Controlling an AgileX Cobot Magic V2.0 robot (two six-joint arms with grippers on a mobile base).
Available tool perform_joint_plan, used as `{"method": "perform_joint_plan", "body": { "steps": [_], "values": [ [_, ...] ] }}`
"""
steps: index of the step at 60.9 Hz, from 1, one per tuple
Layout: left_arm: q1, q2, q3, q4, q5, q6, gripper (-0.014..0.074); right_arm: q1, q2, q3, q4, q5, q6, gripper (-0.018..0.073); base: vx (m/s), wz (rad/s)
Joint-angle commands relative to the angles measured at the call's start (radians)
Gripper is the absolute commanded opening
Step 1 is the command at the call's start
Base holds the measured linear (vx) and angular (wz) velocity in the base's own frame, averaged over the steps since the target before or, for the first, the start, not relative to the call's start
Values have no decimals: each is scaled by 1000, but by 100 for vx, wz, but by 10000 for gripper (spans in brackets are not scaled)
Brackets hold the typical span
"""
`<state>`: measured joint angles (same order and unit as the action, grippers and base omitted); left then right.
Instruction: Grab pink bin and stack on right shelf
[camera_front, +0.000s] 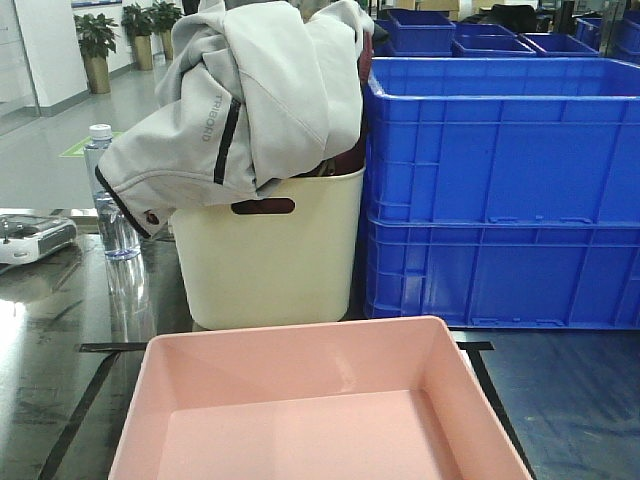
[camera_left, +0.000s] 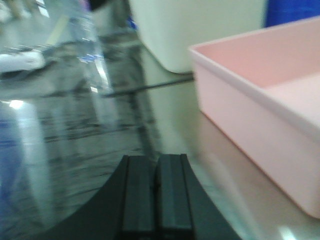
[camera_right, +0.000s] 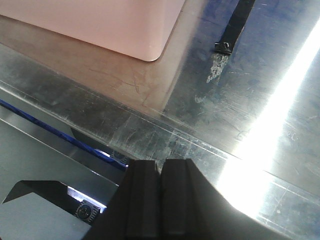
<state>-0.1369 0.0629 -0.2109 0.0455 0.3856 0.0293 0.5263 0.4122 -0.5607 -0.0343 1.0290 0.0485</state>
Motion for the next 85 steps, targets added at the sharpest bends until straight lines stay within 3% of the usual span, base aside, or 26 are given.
{"method": "perform_joint_plan", "body": {
  "steps": [1,15,72,78,85],
  "values": [
    [70,-46,55,0,-197,-7,-6,1,10,-24,-8,-63,-11,-9,0,0],
    [97,-91,255,-2,-440,-89,-6,1,10,-24,-8,-63,-11,-9,0,0],
    [97,-91,254,8,-463,-88,-6,1,4,-24,-22,-67,-24,-9,0,0],
    [97,-91,254,8,-463,-88,-6,-54,-41,-5,-65,-165,-35,-9,0,0],
    [97,-91,254,8,-463,-88,-6,-213,-140,112,-100,-433,-41,-9,0,0]
  ]
}}
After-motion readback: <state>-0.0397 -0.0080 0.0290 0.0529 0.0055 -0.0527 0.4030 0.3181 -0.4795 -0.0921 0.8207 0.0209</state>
